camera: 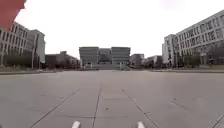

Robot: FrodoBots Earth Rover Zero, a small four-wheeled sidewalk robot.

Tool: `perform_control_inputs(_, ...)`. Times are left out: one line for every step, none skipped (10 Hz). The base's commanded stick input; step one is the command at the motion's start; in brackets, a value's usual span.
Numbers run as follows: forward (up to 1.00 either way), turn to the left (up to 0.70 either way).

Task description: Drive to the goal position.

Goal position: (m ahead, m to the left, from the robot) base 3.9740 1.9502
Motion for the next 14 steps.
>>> perform_control_inputs(0.60, 0.00)
perform_control_inputs(0.60, 0.00)
perform_control_inputs(0.60, 0.00)
perform_control_inputs(0.60, 0.00)
perform_control_inputs(0.60, 0.00)
perform_control_inputs(0.60, 0.00)
perform_control_inputs(0.60, 0.00)
perform_control_inputs(0.60, 0.00)
perform_control_inputs(0.60, 0.00)
perform_control_inputs(0.60, 0.00)
perform_control_inputs(0.60, 0.00)
perform_control_inputs(0.60, 0.00)
perform_control_inputs(0.60, 0.00)
perform_control_inputs(0.60, 0.00)
